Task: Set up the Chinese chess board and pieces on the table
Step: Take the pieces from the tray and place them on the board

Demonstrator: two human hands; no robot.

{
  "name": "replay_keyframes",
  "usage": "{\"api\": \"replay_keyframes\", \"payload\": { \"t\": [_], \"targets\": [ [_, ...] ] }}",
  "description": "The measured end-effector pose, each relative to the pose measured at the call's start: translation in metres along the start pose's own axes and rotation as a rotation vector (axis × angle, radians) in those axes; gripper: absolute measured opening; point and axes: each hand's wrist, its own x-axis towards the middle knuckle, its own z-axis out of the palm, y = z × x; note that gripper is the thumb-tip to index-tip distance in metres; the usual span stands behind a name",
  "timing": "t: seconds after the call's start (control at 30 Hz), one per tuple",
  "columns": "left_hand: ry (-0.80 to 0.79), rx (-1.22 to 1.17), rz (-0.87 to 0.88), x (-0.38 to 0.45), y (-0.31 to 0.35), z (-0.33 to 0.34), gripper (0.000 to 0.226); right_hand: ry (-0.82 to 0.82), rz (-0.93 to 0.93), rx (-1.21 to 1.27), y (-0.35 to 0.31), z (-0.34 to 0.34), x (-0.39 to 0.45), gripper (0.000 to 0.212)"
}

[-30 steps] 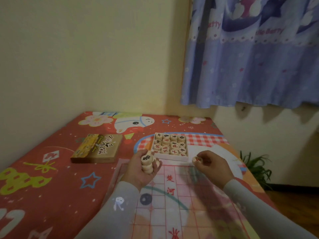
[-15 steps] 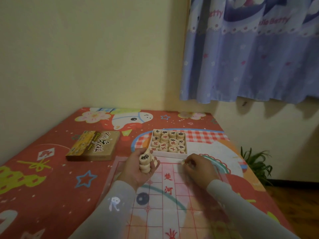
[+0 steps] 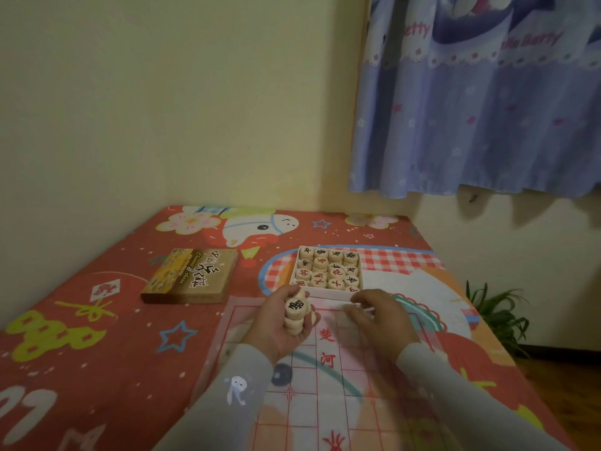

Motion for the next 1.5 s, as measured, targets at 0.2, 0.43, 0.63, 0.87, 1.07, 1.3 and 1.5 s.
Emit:
{"api": "replay_keyframes", "payload": {
  "t": [0.2,0.43,0.63,0.87,1.07,1.3,1.5],
  "targets": [
    [0.010,0.054,0.031,-0.009,-0.017,0.011,0.019,-0.029,-0.205,0.238,-0.047,-0.003,-0.018,0.016],
    [0.076,0.163,0.072,-0.019,-0.029,0.022,0.020,-0.065,-0.205,0.247,-0.055,0.001,-0.031,0.021],
    [0.021,0.031,0.044,-0.021,-0.019,0.005,0.027,0.043,-0.132,0.289,-0.047,-0.008,-0.028,0.018],
    [0.057,-0.074,0.129,-0.028,0.024,-0.033,0.020,-0.072,-0.045,0.197,-0.037,0.009,-0.021,0.013],
    [0.105,-0.170,0.265,-0.041,0.064,-0.067,0.020,-0.197,-0.071,0.170,-0.061,0.049,-0.013,0.022],
    [0.123,-0.218,0.327,-0.052,0.091,-0.108,0.018,-0.305,-0.145,0.171,-0.103,0.095,-0.007,0.026],
    [0.110,-0.235,0.308,-0.054,0.093,-0.122,0.020,-0.337,-0.183,0.179,-0.119,0.113,-0.007,0.022]
  ]
}}
